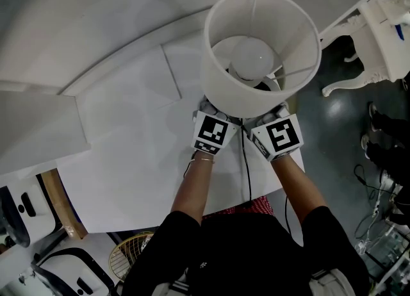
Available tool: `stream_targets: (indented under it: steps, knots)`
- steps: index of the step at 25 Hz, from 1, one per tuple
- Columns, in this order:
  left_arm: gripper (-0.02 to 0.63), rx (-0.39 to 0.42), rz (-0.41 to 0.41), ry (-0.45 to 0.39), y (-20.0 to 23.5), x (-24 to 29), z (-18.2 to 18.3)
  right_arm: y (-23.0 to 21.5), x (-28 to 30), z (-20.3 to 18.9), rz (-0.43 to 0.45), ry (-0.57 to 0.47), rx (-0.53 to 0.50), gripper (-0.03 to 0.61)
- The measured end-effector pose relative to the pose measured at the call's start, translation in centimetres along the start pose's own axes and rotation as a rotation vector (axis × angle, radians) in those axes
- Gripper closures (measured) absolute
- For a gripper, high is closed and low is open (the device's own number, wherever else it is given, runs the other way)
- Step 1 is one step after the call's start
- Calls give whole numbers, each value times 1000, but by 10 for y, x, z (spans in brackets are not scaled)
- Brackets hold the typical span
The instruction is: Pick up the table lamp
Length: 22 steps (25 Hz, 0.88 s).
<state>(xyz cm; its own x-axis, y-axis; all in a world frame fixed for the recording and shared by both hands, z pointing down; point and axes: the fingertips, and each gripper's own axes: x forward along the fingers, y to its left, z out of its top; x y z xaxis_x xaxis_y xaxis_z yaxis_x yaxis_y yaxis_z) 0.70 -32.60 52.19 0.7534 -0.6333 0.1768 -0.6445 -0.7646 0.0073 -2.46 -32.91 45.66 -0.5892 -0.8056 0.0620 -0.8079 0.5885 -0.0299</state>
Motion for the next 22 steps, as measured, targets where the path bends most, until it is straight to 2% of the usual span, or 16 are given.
stream_targets:
  steps: [10,22]
  knots:
    - [503,12,-3,15,-9,-7,2,9,-9,3,-5,-27,-41,492]
    - [503,7,22,3,-17,-14,16,11,-21,16,14,-52,-40,492]
